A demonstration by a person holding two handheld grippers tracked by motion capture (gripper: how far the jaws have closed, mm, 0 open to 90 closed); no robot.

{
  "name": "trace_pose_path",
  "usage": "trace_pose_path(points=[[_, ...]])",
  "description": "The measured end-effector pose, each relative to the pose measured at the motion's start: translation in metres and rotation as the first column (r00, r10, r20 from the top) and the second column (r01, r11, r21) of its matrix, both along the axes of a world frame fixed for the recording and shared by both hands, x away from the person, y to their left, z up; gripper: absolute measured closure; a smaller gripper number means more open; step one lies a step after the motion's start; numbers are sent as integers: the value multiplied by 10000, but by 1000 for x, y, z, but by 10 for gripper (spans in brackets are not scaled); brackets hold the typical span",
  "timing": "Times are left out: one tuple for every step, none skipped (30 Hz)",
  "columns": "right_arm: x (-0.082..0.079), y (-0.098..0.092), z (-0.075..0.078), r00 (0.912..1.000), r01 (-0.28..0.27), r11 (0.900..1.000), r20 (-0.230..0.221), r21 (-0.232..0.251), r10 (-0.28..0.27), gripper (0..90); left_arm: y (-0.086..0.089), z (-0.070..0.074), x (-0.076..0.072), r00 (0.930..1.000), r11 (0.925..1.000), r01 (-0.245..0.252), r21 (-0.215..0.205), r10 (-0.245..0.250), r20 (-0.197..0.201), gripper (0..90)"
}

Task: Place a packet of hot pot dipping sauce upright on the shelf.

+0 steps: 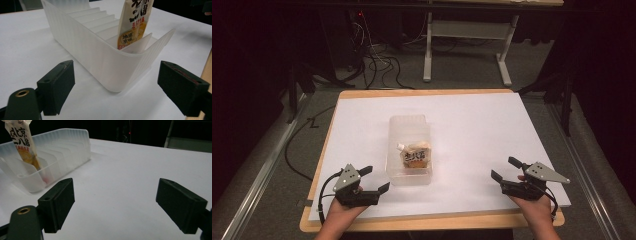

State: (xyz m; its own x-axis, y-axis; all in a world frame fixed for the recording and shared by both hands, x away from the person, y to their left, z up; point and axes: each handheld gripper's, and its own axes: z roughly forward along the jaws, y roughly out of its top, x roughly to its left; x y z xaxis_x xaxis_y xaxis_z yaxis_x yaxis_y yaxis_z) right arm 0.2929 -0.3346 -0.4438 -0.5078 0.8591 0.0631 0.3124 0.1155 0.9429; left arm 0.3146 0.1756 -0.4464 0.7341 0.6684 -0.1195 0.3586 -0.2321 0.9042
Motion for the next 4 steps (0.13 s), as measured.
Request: trace_pose_path(points=[[0, 0, 0, 10000, 11, 10000, 7, 5, -11, 154, 0, 0, 0, 10000, 10000, -2, -18, 2, 3, 149], [0, -1, 0, 10000, 25, 10000, -6, 7, -25, 155, 0, 0, 0, 10000, 10000, -3, -30, 3, 11, 149], [0, 0, 0, 10000, 23, 10000, -5, 6, -23, 155, 0, 0, 0, 10000, 10000, -2, -40, 2, 13, 149], [0, 0, 0, 10000, 14, 10000, 13, 14, -14, 155, 0, 0, 0, 10000, 10000, 1, -47, -1, 15, 149]])
